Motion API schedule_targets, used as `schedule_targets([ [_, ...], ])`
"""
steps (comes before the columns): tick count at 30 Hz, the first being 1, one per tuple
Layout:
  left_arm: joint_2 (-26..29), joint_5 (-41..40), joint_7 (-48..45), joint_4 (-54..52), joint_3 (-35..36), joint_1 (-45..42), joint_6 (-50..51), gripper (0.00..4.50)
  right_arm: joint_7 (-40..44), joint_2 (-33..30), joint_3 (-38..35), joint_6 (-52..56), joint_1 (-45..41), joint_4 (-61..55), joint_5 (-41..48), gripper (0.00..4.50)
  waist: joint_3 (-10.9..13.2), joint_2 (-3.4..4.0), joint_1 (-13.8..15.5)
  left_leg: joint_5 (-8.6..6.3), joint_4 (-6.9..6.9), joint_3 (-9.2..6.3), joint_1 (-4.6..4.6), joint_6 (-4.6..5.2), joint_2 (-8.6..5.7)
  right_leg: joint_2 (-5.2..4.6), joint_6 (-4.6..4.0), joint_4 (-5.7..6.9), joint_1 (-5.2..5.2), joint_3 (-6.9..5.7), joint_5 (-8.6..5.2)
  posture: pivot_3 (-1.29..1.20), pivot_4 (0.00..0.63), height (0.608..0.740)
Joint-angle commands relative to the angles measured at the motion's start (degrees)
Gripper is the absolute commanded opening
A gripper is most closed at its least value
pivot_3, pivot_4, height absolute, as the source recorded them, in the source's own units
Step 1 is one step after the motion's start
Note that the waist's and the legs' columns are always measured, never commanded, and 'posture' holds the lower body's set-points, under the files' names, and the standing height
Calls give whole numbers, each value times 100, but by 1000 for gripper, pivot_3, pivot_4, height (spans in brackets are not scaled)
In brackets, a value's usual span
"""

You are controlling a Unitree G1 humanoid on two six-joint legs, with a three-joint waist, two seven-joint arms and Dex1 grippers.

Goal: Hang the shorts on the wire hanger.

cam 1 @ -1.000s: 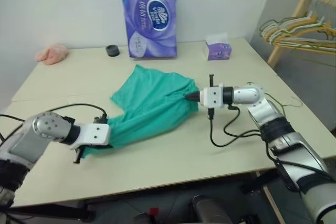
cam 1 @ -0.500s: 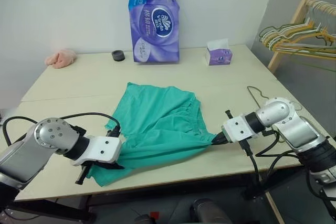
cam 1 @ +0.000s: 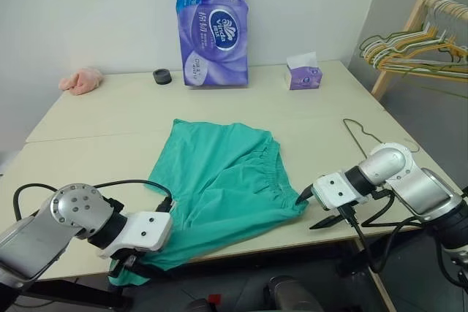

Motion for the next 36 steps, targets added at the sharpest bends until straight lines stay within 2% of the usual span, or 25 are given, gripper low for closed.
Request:
schedule_targets([
  [1, -49, -495, -23, -437, 375, 144, 208, 3348, 346, -15, -353, 441, -218, -228, 556, 4400, 2, -1, 2, 0, 0, -1, 0, 0, 0, 0, 0, 0, 0, 1, 0, -174, 25, 740],
  [2, -69, -596, -7, -515, 443, 208, 265, 3629, 291, -9, -426, 550, -246, -229, 666, 4500, 3, 0, 5, 0, 0, -2, 0, 0, -1, -1, 0, 0, 0, 1, 0, -173, 24, 740],
  [8, -74, -522, 169, -585, 665, 758, 367, 3629, -49, 36, -959, 1193, -138, -293, 1288, 4500, 3, 0, 5, 0, -1, -7, 1, 0, -2, -2, 0, -1, 0, 1, 0, -175, 25, 740],
  [12, -108, -504, 265, -384, 819, 721, 395, 4486, -486, 357, -1169, 1631, -25, -469, 1580, 4500, 2, -2, 7, 0, -2, -7, 1, 0, -1, -2, -1, 0, 0, -4, 0, -175, 25, 740],
  [16, -526, -727, 736, -147, 1076, 283, 592, 4486, -967, 651, -1380, 1854, -6, -312, 1609, 4500, 4, 1, 12, 0, -2, -8, -1, 0, -3, -2, -1, -1, 0, -1, 0, -168, 22, 740],
  [21, -1477, -972, 1844, 155, 1318, -479, 1120, 4486, -1843, 1064, -1722, 1787, 82, 66, 1424, 4500, -4, -14, 24, 0, 1, -7, -7, 0, -7, -2, 2, -5, 3, 2, 1, -164, 17, 740],
  [23, -1850, -983, 2273, 195, 1350, -643, 1243, 4486, -2485, 1269, -1927, 1636, 263, 385, 1176, 4500, -8, -18, 24, 0, 0, -7, -10, 0, -5, -1, 2, -6, 2, 2, 1, -164, 17, 740],
  [26, -1963, -1126, 2327, 75, 1321, -593, 1534, 4486, -3287, 1540, -2228, 1633, 430, 742, 949, 4500, -13, -29, 16, -2, -2, -5, -13, -2, -5, 0, 2, -12, 2, 6, 1, -170, 16, 740],
  [30, -1979, -775, 2339, 118, 1065, -639, 1285, 4486, -4133, 1652, -2584, 1649, 619, 1157, 667, 4500, -10, -23, 15, -3, -4, -4, -13, -4, -7, 0, 2, -12, -5, 21, 1, -183, 19, 740],
  [34, -2195, -662, 2381, 253, 880, -984, 1080, 4486, -5480, 1894, -3106, 1790, 425, 1897, 341, 4500, -11, -25, 10, -3, -2, 1, -12, -4, -8, 0, 2, -10, -3, 21, 2, -183, 19, 740],
  [36, -2273, -742, 2270, 199, 761, -1114, 1107, 4486, -5859, 1929, -3301, 1852, 358, 2202, 268, 4500, -10, -24, 6, -3, 0, 7, -12, -4, -12, 1, 3, -7, -2, 22, 3, -194, 21, 740],
])
